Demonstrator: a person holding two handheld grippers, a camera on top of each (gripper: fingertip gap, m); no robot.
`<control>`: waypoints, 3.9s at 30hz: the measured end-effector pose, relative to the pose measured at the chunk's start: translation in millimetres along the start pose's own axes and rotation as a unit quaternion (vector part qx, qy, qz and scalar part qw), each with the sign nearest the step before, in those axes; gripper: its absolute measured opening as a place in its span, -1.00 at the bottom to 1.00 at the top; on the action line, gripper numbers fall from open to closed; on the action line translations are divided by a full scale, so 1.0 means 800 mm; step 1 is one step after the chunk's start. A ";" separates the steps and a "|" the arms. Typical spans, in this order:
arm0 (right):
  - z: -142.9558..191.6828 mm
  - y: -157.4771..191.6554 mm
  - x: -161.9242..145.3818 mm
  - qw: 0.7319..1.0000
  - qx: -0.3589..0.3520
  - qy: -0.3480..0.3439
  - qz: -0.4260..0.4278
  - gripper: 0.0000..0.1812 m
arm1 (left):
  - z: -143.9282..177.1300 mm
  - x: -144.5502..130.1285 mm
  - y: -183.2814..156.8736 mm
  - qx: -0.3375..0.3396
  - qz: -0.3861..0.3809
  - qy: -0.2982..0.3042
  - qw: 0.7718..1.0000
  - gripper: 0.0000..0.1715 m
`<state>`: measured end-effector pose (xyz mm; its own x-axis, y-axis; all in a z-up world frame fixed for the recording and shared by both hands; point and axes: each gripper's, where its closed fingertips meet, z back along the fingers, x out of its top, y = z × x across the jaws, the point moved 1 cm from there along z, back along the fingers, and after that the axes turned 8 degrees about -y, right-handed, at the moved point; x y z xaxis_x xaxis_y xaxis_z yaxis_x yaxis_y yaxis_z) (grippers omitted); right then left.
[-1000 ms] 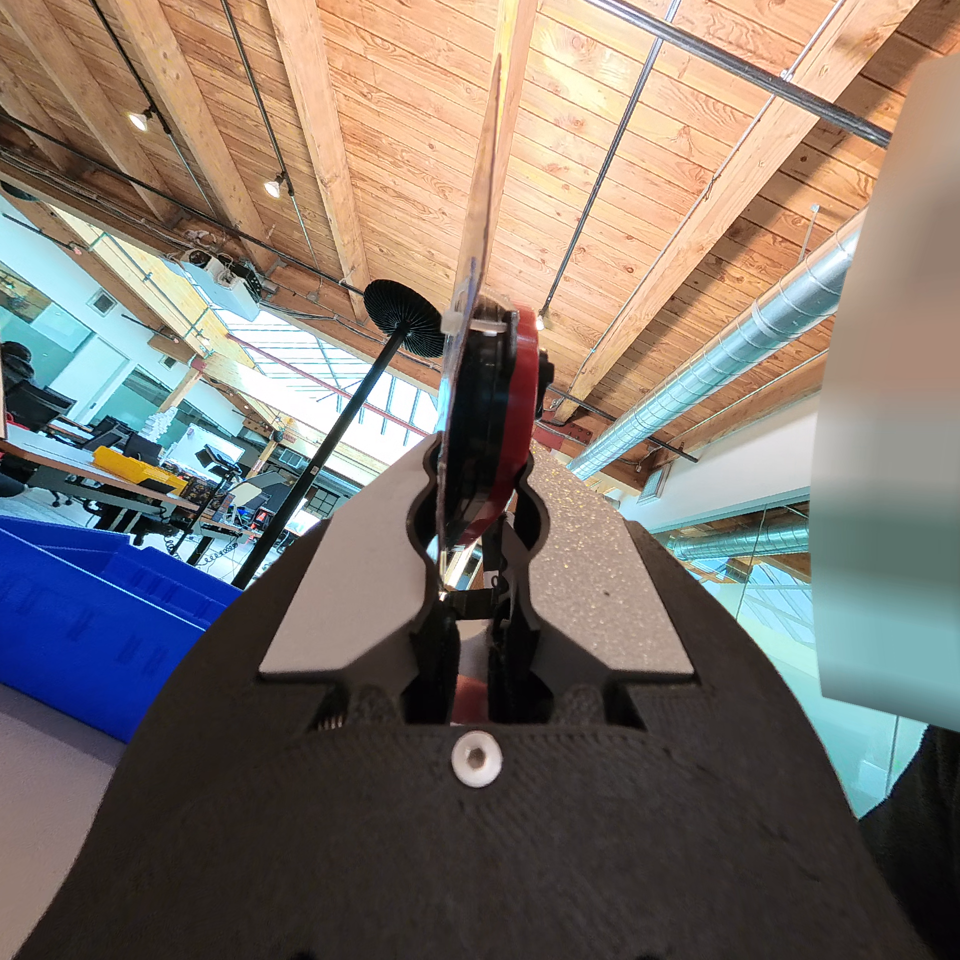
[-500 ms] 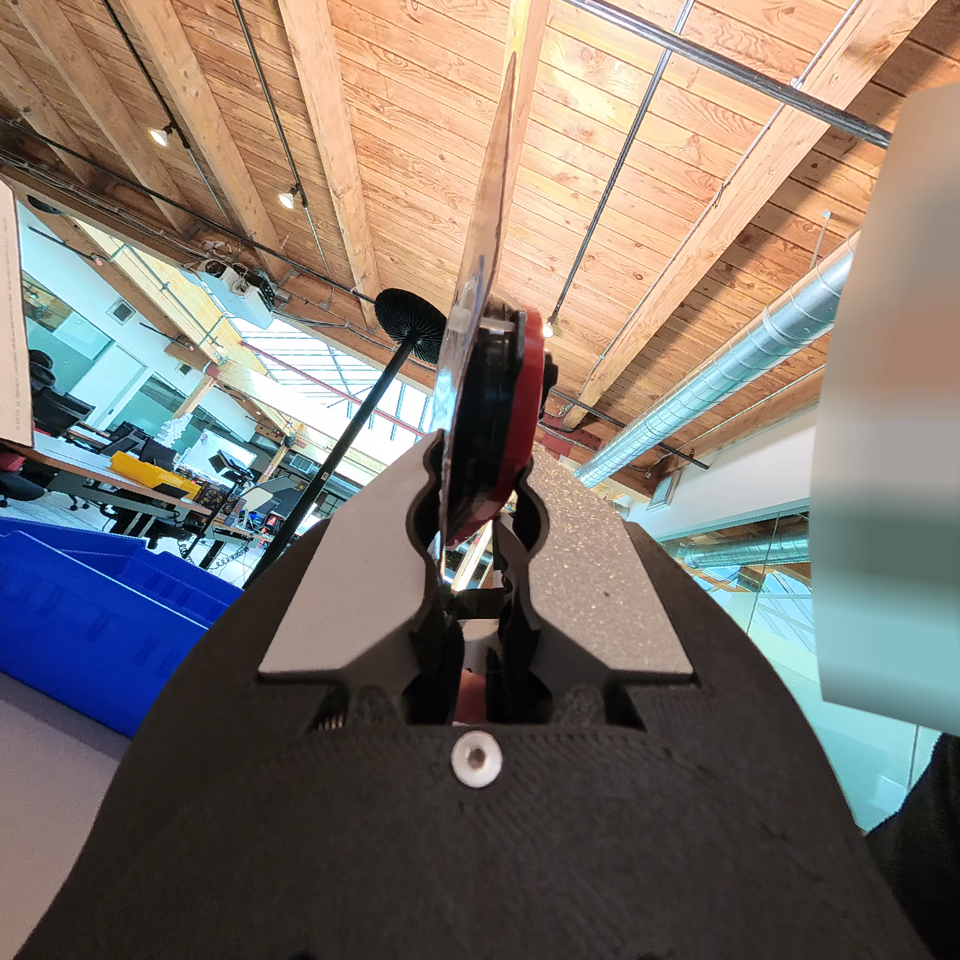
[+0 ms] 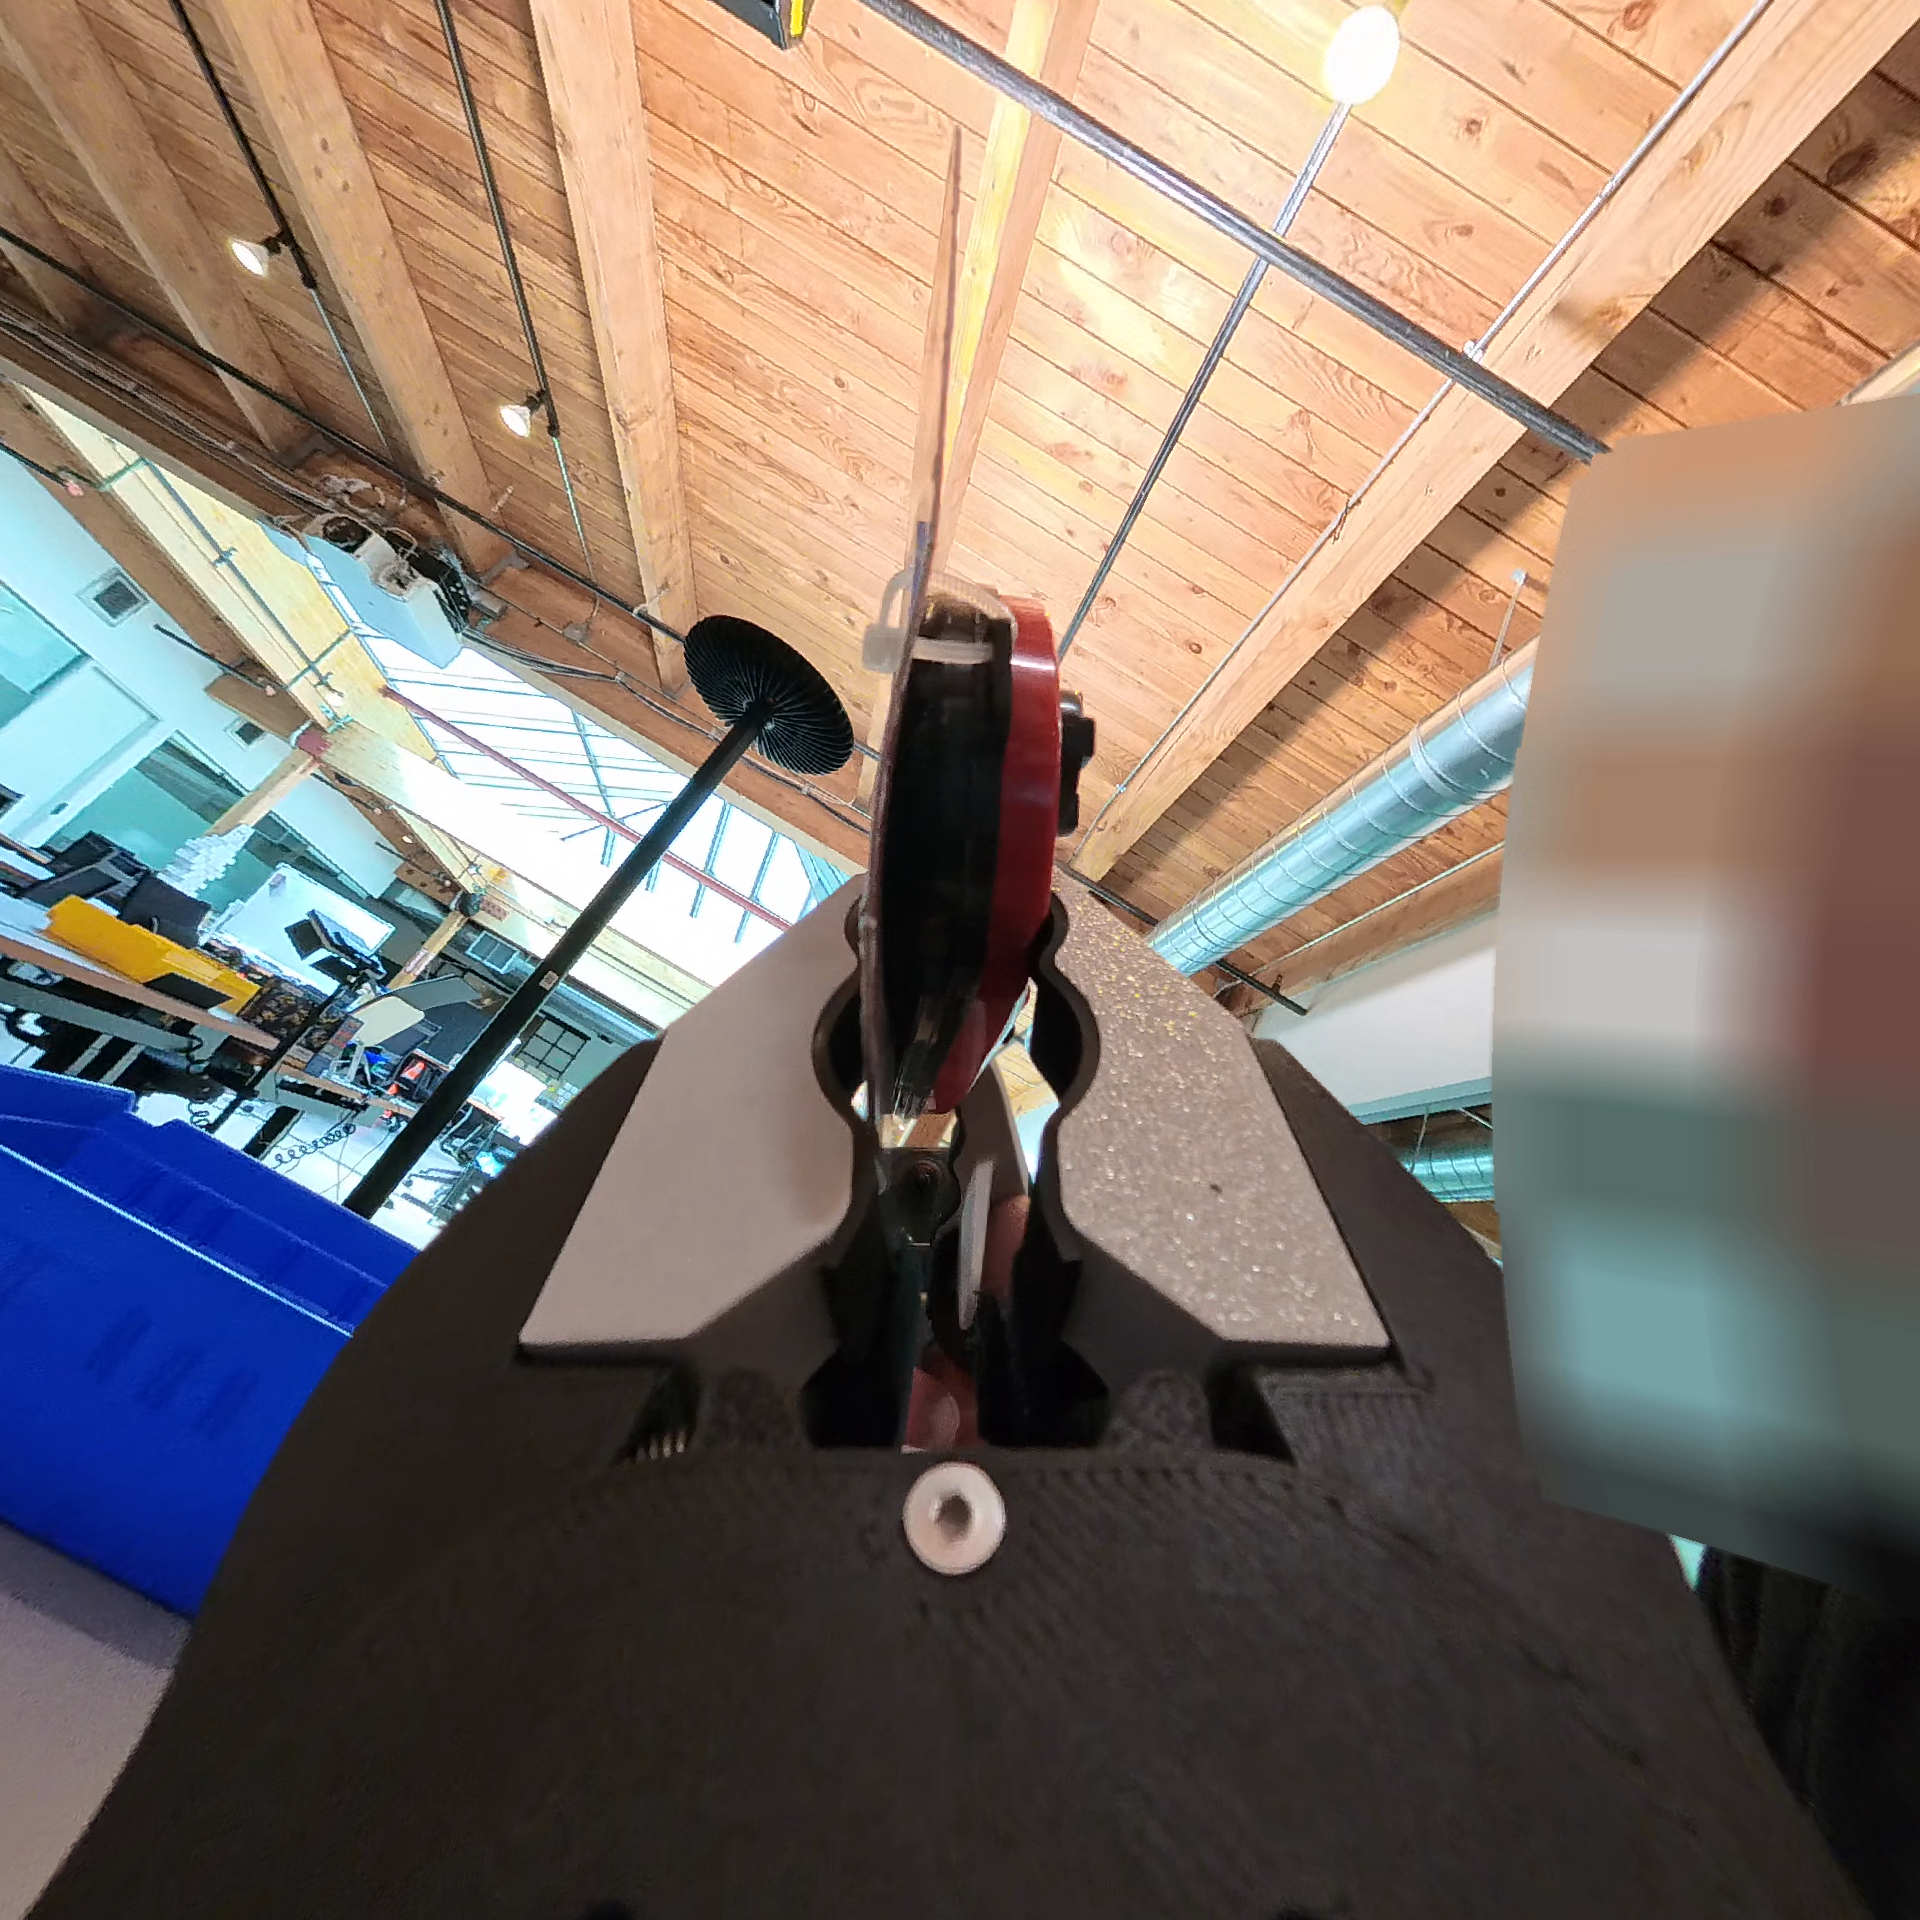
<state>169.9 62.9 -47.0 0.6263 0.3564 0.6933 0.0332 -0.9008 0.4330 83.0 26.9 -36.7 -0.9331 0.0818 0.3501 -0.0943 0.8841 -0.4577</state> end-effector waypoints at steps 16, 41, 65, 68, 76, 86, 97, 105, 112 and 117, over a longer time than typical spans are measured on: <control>0.004 0.006 0.003 0.999 0.029 0.010 -0.009 -0.75 | 0.003 -0.008 0.013 0.013 0.002 0.015 1.000 -0.73; 0.011 0.004 0.009 0.998 0.048 -0.017 -0.029 -0.56 | 0.001 -0.014 0.016 0.022 -0.012 0.028 0.999 -0.72; 0.018 -0.013 0.018 0.998 0.025 -0.014 -0.047 -0.76 | 0.002 -0.032 0.024 0.022 -0.032 0.064 0.997 -0.73; 0.016 -0.011 0.016 0.997 0.038 -0.019 -0.061 -0.73 | 0.002 -0.029 0.023 0.019 -0.037 0.063 0.997 -0.73; 0.018 -0.012 0.030 0.999 0.016 -0.027 -0.033 -0.50 | 0.004 -0.025 0.024 0.021 -0.043 0.065 0.997 -0.73; 0.020 -0.022 0.024 0.999 0.002 -0.001 -0.037 -0.61 | 0.003 -0.033 0.023 0.019 -0.051 0.082 0.995 -0.73; 0.024 -0.017 0.018 0.999 0.024 0.030 -0.025 -0.60 | 0.003 -0.035 0.022 0.014 -0.051 0.088 0.995 -0.73; 0.028 -0.010 0.015 0.998 0.045 0.043 -0.020 -0.63 | 0.003 -0.034 0.019 0.008 -0.044 0.086 0.995 -0.73; 0.031 -0.004 0.016 0.997 0.050 0.050 -0.006 -0.73 | 0.002 -0.036 0.017 0.004 -0.042 0.088 0.995 -0.73; 0.031 -0.007 0.016 0.998 0.044 0.047 -0.010 -0.75 | 0.002 -0.037 0.018 0.008 -0.040 0.087 0.995 -0.73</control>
<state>197.1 65.9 -55.0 0.5486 0.3919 0.7385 0.1155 -0.9104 0.3972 108.5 36.6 -55.3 -0.8482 0.0908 0.5218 -0.1728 0.8838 -0.4348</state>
